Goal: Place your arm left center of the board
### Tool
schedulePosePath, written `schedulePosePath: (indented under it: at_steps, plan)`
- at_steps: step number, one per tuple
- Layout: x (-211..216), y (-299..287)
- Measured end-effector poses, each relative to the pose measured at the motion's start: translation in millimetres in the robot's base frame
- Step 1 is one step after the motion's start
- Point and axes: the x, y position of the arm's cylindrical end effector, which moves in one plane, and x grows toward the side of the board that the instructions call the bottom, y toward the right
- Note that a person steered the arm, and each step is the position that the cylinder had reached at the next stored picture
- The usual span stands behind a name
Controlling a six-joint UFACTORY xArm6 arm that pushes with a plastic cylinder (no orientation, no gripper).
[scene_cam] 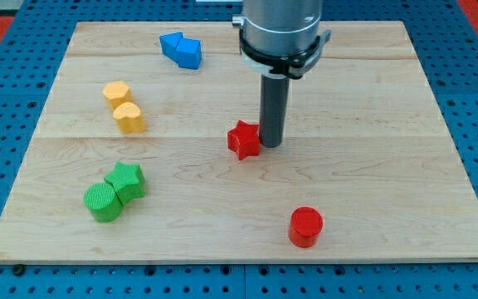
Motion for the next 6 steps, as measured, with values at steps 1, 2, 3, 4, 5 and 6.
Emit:
schedulePosePath:
  at_steps: [1, 2, 3, 4, 5, 6]
  plan:
    - [-51.1, -5.6]
    - [-112.0, -37.8]
    - [-118.3, -160.3]
    - [-119.2, -258.3]
    - [-112.6, -317.7]
    - [-83.0, -295.7]
